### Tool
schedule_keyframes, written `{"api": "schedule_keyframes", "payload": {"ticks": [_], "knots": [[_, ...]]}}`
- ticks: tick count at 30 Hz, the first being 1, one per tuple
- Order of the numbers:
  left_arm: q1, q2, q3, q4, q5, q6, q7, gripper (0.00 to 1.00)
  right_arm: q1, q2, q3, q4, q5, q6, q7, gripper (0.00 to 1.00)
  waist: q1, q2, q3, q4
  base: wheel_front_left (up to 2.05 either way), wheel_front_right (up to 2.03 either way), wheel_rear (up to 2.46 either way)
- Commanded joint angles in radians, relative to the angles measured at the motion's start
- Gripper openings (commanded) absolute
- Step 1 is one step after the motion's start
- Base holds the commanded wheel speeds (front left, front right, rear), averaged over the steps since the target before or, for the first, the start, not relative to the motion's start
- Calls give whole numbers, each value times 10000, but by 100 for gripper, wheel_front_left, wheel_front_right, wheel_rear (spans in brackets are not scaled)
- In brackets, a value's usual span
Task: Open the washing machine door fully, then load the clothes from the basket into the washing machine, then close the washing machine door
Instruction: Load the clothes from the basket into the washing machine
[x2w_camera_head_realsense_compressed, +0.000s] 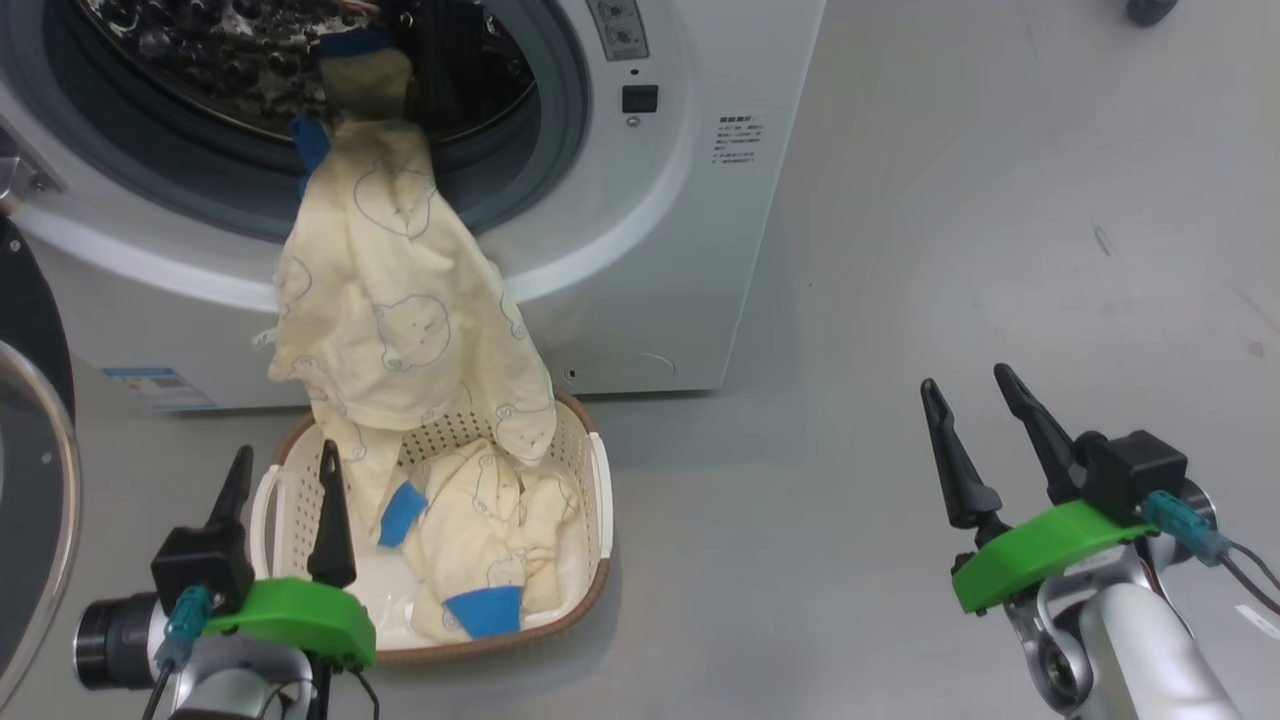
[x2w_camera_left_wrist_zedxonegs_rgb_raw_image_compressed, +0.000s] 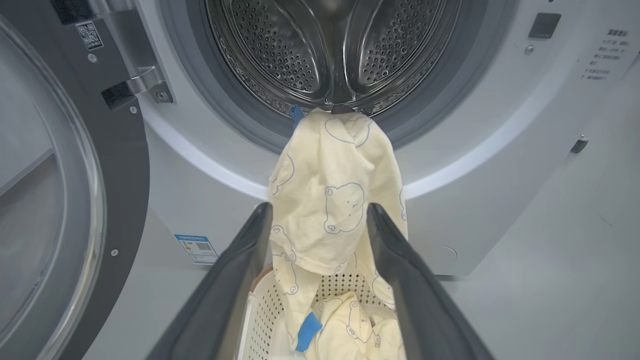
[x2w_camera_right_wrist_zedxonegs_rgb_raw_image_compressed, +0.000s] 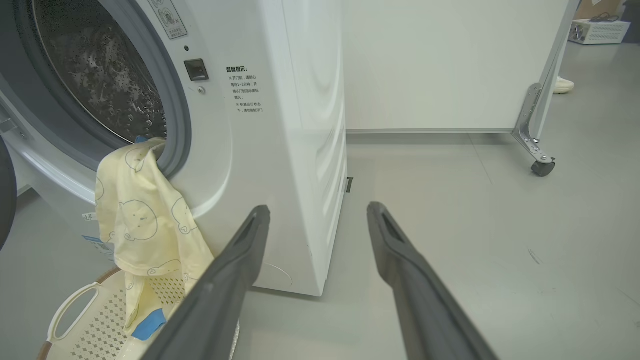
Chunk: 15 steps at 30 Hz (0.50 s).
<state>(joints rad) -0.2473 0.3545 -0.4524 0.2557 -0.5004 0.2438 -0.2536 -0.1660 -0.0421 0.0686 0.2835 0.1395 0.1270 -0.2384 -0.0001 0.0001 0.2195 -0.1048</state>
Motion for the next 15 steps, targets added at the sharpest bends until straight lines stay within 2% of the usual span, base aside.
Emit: {"api": "schedule_keyframes", "payload": {"ticks": [1, 15], "knots": [[-68, 228, 372, -232, 23, 487, 12, 100, 24, -81, 156, -391, -29, 37, 57, 100, 1, -1, -275, 15, 0, 0, 0], [78, 359, 328, -245, -52, 575, 135, 100, 334, -81, 74, -706, -43, 37, 269, 100, 1, -1, -489, 34, 0, 0, 0]]}}
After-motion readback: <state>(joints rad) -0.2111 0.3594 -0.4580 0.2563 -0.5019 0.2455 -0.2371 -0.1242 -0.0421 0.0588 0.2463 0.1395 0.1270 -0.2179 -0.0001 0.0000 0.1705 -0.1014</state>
